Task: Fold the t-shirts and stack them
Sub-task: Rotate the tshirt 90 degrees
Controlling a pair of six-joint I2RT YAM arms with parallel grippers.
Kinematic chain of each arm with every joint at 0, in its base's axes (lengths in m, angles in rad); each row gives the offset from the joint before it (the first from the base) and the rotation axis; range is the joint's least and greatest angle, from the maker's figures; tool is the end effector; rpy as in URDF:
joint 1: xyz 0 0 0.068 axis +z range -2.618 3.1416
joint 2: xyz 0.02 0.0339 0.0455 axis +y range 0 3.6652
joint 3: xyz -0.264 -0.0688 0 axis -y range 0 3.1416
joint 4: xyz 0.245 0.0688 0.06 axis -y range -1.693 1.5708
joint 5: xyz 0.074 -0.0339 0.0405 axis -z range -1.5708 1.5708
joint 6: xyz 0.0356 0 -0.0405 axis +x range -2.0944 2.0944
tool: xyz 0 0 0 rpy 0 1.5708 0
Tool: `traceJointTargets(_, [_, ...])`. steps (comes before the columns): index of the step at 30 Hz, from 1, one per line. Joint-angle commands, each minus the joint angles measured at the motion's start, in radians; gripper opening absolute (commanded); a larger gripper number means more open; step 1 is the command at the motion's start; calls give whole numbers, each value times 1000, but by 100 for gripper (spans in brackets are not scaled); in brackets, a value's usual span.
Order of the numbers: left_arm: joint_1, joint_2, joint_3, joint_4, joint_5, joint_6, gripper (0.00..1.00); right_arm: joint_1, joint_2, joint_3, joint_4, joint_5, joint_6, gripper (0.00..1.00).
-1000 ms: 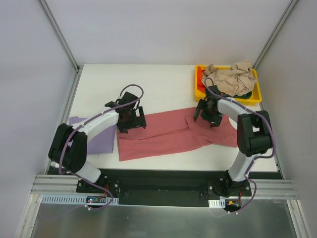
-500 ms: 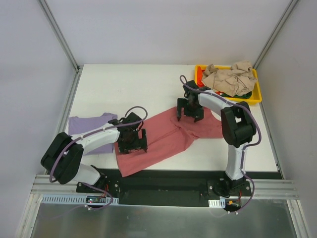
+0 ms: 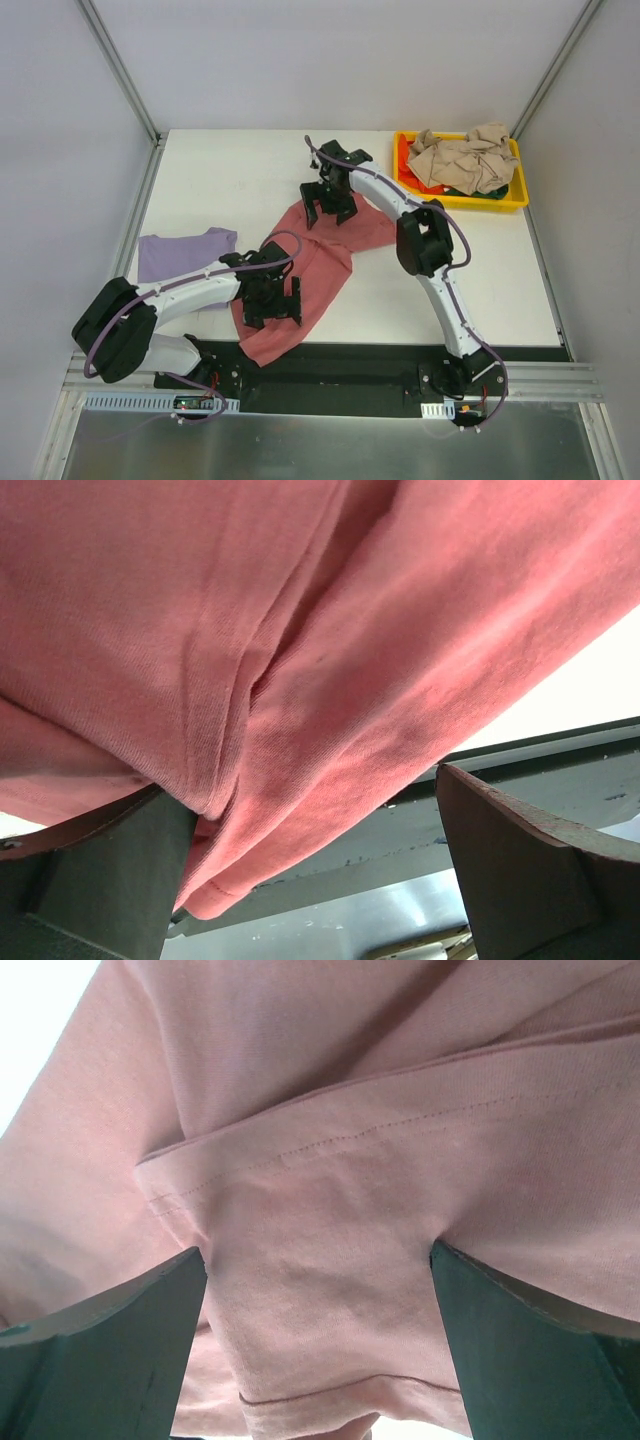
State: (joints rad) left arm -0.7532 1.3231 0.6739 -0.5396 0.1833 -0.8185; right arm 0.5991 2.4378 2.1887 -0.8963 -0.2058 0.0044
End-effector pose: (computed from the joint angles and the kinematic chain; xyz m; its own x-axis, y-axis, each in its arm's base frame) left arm 0.1614 -0.1602 0.1680 -0.9898 -0.0561 -0.1312 -0.0008 0.9218 -0.3877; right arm 0.4240 0.2983 0.1829 -0.7550 -0.5103 -0.4119 -0.6183 0.7631 0.1880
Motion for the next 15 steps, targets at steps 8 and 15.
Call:
traceJointTargets(8, [-35, 38, 72, 13, 44, 36, 99, 25, -110, 127, -6, 1, -83, 96])
traceJointTargets(15, [-35, 8, 67, 12, 15, 44, 99, -21, -338, -192, 3, 63, 34, 96])
